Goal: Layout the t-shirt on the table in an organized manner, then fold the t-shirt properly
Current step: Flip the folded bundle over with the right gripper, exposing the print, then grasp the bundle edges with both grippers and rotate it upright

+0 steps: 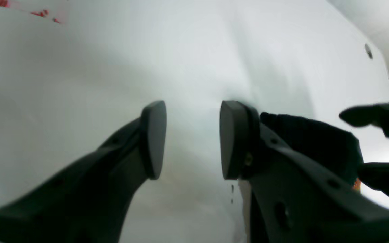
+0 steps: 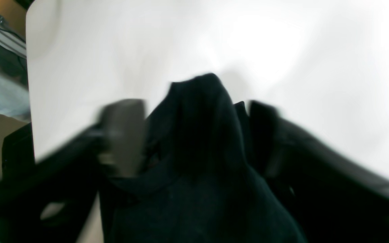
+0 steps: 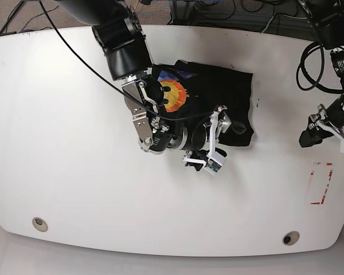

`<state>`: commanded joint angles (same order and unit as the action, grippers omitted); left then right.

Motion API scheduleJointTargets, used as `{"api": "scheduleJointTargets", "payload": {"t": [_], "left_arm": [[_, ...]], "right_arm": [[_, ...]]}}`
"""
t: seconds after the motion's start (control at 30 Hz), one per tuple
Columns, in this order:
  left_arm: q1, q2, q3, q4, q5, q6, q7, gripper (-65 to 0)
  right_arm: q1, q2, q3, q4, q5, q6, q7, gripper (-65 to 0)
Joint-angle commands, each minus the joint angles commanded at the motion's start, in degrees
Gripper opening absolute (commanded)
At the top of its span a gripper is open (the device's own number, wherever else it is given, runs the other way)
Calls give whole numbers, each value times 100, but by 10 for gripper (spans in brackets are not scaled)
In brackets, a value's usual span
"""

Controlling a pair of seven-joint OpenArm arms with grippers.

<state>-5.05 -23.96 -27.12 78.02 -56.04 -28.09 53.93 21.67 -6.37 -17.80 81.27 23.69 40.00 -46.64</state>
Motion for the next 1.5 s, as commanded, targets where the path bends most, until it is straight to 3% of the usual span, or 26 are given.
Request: {"api": "scheduleJointTargets", "payload": {"t": [0.2,0.27,0.37,0.57,0.6,0.83,1.13,1.2,1.3,1.4,1.5], "left_arm": [[-18,18,870,589,35,0,0,-406],[-26,18,1336,879,44,26,-9,-406],[-35,26,1732,1160,114,26,-9,-406],[-97,501,2418,1512,835,0,-9,-406],[-97,545,2479,1512,932,0,-9,-406],[9,853,2875,1284,1582,0,-26,-406],[-79,870,3297,352,2400,-26,-97,-406],[-158,853,3376,246,2470,-158,-114,-406],[-229,774,3490,141,2611,-624,-114,-406],[-360,782,3508,123,2734,-818,-105,-406],[-519,800,3578,114,2963,-844,-97,-406]], "right_arm": [[-299,352,264,475,26,0,-273,-90],[-501,492,492,651,26,0,-316,-122],[-782,668,677,879,26,0,-316,-228],[-1301,1187,888,1275,18,0,-316,-596],[-1327,1231,888,1284,18,0,-316,-617],[-1389,1398,897,1002,-26,0,-237,-609],[-1398,1574,888,-26,-26,0,703,-609],[-1407,1600,888,-185,-26,0,888,-609],[-1565,1697,888,-220,-26,0,1073,-609],[-1697,1697,888,-158,-9,0,1081,-609],[-1952,1802,897,97,0,0,1081,-609]]}}
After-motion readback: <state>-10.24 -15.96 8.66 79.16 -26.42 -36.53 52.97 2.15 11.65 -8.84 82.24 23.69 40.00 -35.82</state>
